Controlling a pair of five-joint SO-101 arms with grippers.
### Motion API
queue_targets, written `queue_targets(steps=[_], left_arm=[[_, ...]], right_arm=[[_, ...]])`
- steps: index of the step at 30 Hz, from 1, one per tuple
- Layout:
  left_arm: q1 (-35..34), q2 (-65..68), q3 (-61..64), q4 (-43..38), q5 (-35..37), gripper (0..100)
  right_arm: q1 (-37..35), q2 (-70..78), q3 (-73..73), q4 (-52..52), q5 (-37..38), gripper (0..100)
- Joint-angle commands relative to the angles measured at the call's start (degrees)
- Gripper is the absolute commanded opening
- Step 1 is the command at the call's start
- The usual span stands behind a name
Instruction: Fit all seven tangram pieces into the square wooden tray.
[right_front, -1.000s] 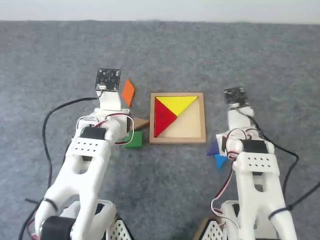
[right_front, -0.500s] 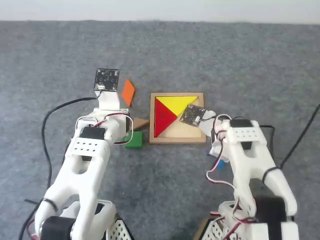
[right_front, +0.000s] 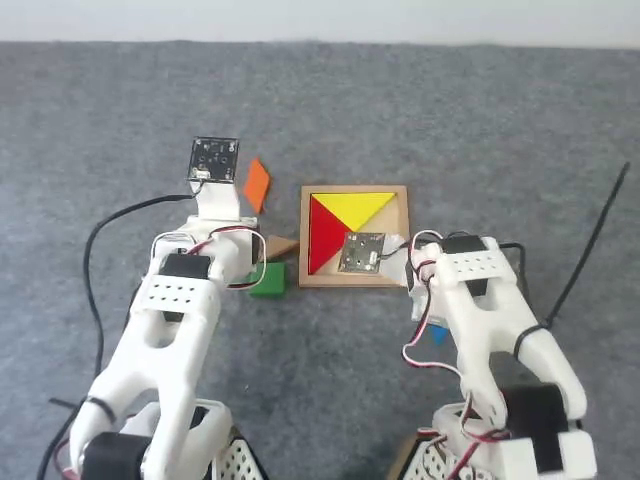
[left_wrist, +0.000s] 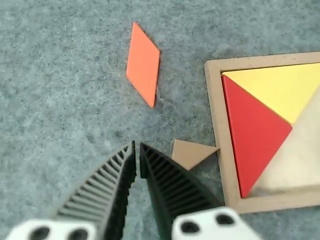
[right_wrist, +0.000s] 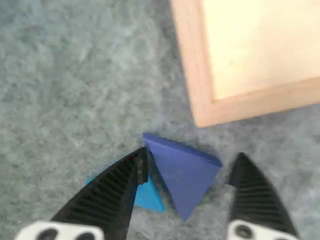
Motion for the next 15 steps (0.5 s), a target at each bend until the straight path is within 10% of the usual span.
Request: queue_targets(steps=[1,8,15], left_arm=[[-0.2,-2.1,-0.4,-1.1,-0.4,1],[-0.2,-2.1,-0.4,-1.1,-0.4,1],[-0.2,-2.1,-0.4,-1.1,-0.4,1]], right_arm=[[1.4,3.6,-3.2,-2.0,3.3,16.1],[5.4,8.9,-9.5,1.2,3.6,26.0],[5.8,9.8,-11.7,1.0,0.7,13.6]])
